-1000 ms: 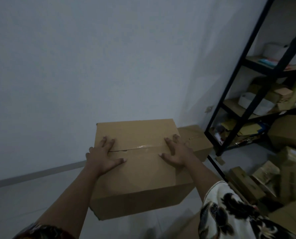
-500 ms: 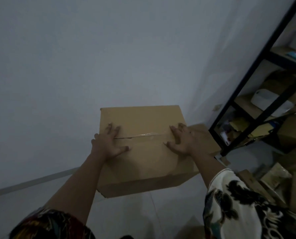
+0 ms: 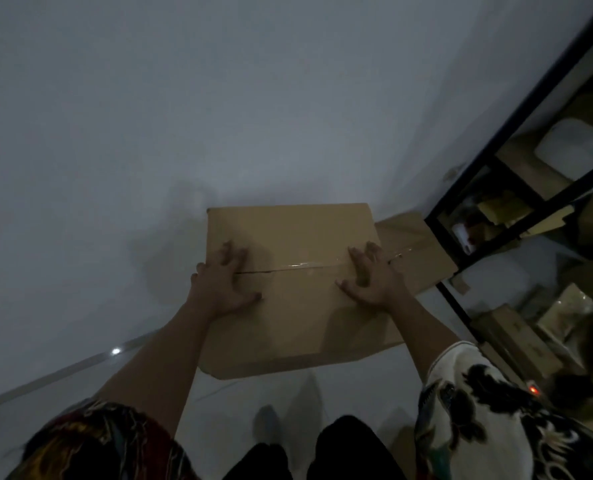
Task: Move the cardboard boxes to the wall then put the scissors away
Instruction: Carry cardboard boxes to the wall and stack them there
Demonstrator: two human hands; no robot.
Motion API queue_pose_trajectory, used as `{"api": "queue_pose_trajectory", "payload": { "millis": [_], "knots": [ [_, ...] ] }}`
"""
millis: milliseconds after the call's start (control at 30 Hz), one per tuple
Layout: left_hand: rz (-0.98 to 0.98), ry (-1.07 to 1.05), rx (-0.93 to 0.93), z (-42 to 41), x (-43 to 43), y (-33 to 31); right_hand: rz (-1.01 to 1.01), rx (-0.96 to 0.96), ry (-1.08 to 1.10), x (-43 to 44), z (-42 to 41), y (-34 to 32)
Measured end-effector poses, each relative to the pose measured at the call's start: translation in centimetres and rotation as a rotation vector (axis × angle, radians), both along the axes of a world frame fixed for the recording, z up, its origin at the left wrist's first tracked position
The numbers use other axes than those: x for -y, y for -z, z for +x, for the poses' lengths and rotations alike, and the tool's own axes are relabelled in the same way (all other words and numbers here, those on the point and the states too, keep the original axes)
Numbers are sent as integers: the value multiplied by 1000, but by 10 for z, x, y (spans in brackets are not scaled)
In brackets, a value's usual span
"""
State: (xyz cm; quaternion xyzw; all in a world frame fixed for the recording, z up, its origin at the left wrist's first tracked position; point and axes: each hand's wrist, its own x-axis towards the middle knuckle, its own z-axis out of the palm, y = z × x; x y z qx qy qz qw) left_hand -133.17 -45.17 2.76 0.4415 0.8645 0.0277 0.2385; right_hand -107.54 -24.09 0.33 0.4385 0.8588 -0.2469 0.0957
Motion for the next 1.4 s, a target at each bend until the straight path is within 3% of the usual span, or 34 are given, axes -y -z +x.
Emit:
{"api": "queue_pose_trajectory", "payload": {
  "millis": [500, 867, 1400],
  "knots": [
    [22, -67, 167, 30, -64, 199, -64, 44, -66, -111, 5, 160],
    [83, -70, 157, 31, -100, 339, -80, -2, -70, -153, 6, 299],
    [83, -158, 232, 37, -125, 447, -149, -54, -104, -206, -22, 408]
  ]
}}
